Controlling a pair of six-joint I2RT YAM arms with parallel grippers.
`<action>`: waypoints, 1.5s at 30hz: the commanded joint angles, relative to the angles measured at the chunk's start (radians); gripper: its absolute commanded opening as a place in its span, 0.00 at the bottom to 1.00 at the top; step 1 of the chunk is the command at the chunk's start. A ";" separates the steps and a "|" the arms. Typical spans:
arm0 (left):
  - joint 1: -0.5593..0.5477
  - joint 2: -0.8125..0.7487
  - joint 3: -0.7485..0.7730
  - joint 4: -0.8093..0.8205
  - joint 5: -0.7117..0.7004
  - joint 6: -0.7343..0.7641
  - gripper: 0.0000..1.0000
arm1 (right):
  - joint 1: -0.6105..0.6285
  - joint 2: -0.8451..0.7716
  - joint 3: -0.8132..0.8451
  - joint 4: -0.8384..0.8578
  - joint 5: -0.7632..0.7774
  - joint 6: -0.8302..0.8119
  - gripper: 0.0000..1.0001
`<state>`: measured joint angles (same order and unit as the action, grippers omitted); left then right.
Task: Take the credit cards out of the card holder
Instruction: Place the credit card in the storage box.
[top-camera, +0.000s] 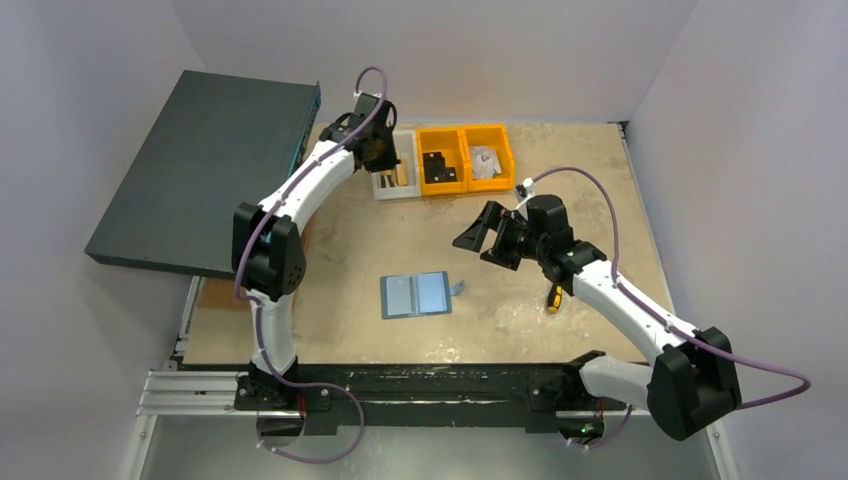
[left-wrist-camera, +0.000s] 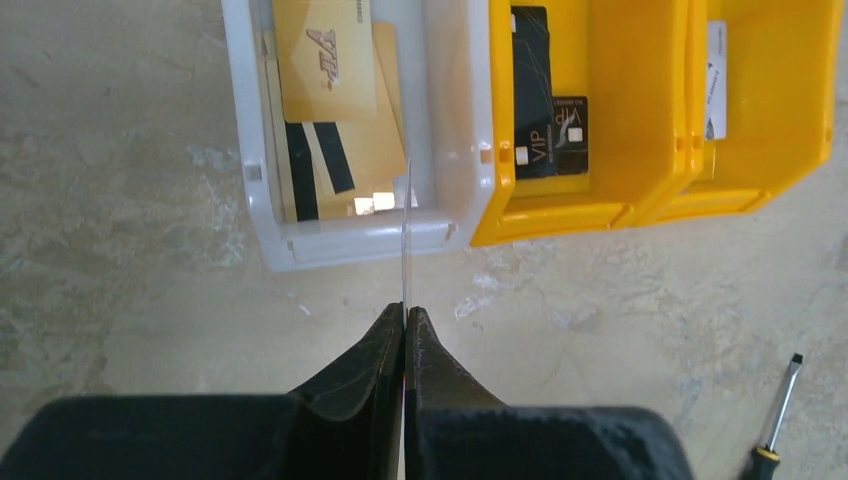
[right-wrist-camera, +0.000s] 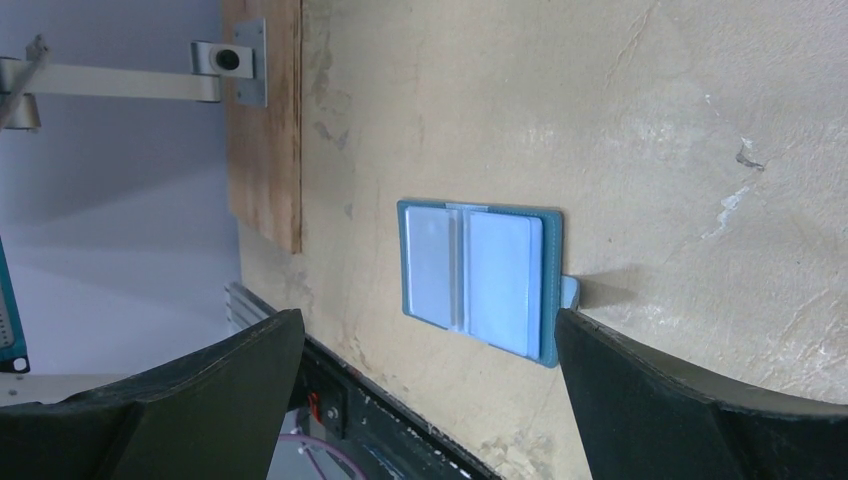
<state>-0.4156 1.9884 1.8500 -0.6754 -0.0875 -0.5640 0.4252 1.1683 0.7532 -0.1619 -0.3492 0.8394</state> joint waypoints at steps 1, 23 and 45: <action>0.018 0.073 0.108 0.051 -0.013 0.062 0.00 | 0.001 -0.037 0.005 -0.014 0.018 -0.022 0.99; 0.027 0.301 0.336 -0.049 -0.276 0.151 0.00 | 0.000 -0.063 0.003 -0.041 0.017 -0.030 0.99; 0.027 0.246 0.361 -0.064 -0.265 0.182 0.40 | 0.000 -0.061 0.001 -0.028 0.007 -0.033 0.99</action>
<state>-0.4065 2.1971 2.1773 -0.7540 -0.3695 -0.4004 0.4252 1.1229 0.7456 -0.2111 -0.3492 0.8253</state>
